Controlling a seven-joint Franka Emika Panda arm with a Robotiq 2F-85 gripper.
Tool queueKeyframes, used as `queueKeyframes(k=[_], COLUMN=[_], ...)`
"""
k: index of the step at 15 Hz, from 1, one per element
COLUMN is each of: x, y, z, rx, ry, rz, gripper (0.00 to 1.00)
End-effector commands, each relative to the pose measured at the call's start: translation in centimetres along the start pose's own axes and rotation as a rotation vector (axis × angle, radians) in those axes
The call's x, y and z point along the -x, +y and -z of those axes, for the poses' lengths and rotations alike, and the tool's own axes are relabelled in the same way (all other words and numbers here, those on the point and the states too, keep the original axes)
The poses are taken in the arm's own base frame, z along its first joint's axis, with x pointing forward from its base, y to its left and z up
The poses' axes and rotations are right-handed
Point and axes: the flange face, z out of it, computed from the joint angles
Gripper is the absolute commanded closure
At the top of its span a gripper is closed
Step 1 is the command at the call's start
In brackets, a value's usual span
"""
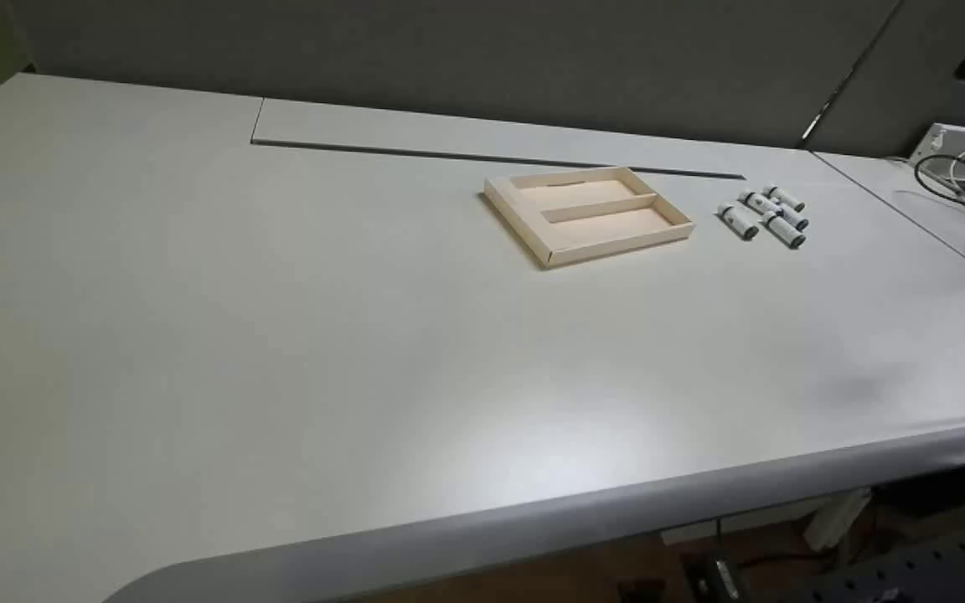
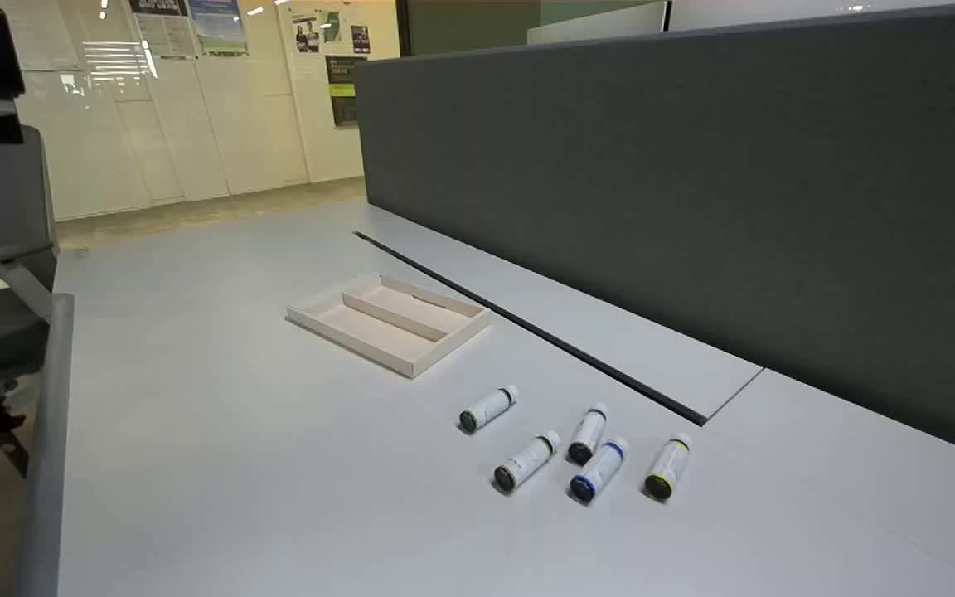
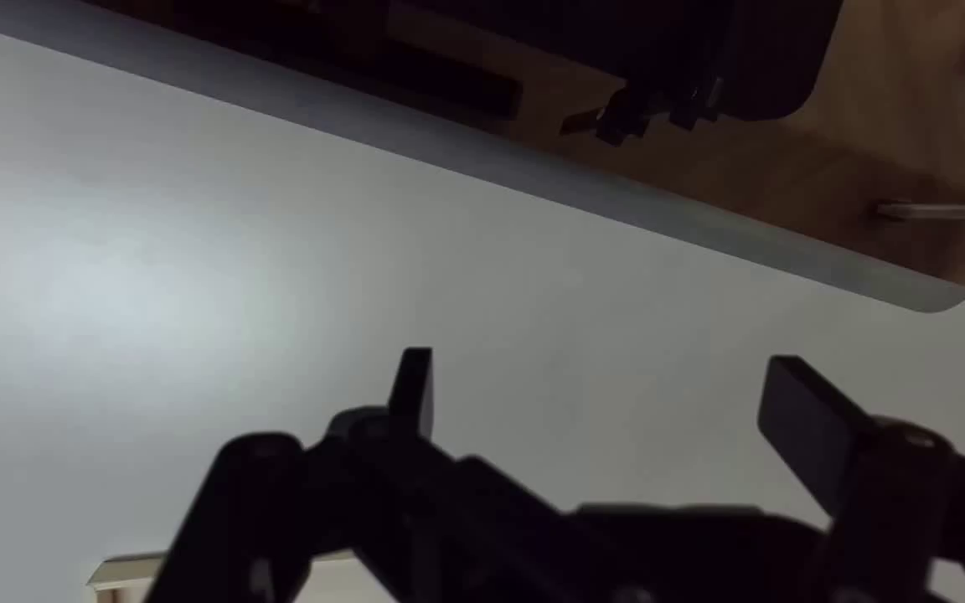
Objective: Take the object and put it in the upper segment of the box
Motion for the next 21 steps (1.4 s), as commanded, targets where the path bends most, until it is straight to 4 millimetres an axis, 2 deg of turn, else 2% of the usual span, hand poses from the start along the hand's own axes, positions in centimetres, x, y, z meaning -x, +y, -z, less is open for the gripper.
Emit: queueKeyframes(k=[1,8,11,16,21], x=[0.0,0.0,-1.3,-3.1,-3.8], y=[0.0,0.0,3.6,11.9,17.8], z=[0.0,0.0,2.7,7.6,14.5], rx=[0.000,0.000,0.056,0.176,0.209], ry=[-0.001,-0.001,0.110,0.237,0.294], rz=[0.000,0.000,-0.075,-0.048,-0.048], gripper=[0.00,0.00,0.00,0.00,0.00])
